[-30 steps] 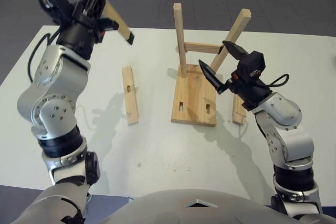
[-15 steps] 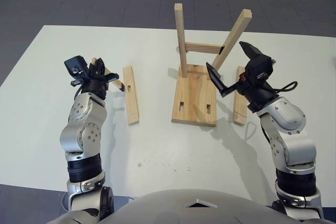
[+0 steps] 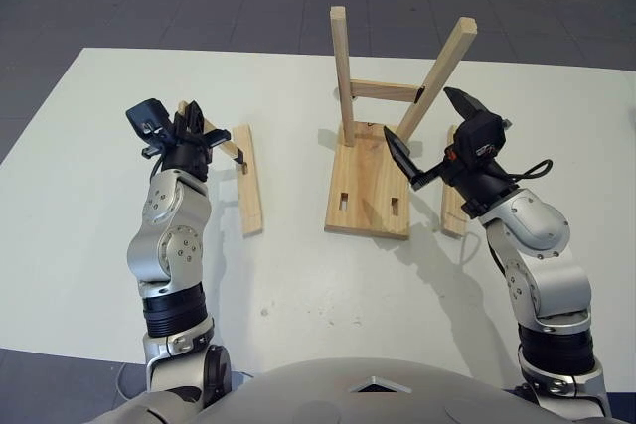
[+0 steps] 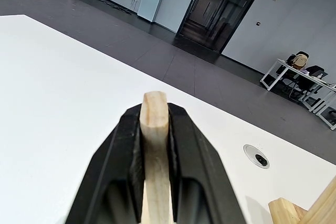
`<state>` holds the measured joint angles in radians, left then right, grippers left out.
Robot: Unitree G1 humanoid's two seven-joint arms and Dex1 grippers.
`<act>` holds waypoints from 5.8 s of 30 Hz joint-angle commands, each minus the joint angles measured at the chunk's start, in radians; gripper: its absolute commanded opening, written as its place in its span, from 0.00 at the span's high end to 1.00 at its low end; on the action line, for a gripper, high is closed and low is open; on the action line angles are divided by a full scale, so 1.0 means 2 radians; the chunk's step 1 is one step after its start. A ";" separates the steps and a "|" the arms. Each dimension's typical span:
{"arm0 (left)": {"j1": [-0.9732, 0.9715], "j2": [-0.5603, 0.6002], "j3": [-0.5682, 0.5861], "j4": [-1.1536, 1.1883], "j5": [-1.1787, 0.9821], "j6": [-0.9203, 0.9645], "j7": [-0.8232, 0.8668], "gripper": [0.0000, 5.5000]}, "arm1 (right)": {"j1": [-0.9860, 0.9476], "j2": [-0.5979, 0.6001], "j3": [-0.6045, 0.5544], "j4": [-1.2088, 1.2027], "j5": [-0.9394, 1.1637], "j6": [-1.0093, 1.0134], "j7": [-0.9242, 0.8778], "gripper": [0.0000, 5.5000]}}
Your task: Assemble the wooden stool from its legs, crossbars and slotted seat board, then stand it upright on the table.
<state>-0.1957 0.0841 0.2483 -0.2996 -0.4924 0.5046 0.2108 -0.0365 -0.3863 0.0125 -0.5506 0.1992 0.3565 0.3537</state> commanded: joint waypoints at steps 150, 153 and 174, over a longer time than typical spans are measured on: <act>-0.035 0.030 -0.029 0.170 0.148 -0.079 -0.121 0.02 | -0.027 0.014 0.020 0.026 -0.035 -0.016 0.001 0.02; -0.058 0.039 -0.017 0.133 0.139 -0.071 -0.114 0.02 | -0.027 0.014 0.020 0.026 -0.035 -0.016 0.001 0.02; -0.081 0.032 -0.035 0.092 0.118 -0.003 -0.119 0.02 | -0.024 0.016 0.020 0.026 -0.034 -0.015 0.000 0.02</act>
<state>-0.4605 0.1915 0.2491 -0.2092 -0.2754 0.4951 0.0051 -0.0886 -0.3561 0.0508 -0.4949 0.1333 0.3170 0.3504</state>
